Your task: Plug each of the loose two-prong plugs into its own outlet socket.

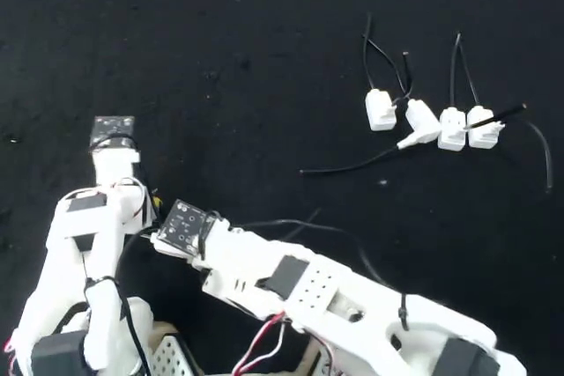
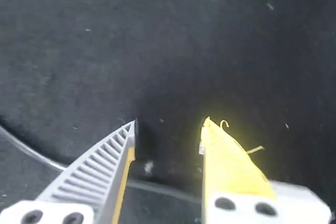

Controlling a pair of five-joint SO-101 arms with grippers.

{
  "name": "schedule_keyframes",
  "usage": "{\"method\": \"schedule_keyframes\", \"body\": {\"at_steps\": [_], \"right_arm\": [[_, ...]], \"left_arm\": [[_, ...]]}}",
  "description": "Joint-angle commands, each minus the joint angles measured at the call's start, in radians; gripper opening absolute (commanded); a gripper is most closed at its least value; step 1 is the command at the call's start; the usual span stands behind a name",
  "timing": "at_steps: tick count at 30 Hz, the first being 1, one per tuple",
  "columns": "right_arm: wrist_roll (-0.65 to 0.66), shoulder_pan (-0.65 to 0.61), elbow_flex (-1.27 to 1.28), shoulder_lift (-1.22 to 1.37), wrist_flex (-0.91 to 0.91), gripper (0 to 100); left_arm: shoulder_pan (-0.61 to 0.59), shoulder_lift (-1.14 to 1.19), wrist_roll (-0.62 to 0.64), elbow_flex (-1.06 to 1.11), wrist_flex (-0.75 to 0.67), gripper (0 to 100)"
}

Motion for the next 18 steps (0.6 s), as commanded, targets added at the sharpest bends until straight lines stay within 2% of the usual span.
{"method": "schedule_keyframes", "body": {"at_steps": [1, 6, 18], "right_arm": [[-0.008, 0.080, -0.094, 0.044, -0.021, 1.1], [-0.008, 0.157, -0.110, 0.045, -0.026, 1.1], [-0.002, 0.258, -0.114, 0.047, -0.003, 1.1]], "left_arm": [[0.054, 0.005, -0.063, -0.071, 0.084, 20], [0.108, 0.000, -0.114, -0.059, 0.104, 20], [0.216, -0.002, -0.107, -0.050, 0.152, 20]]}}
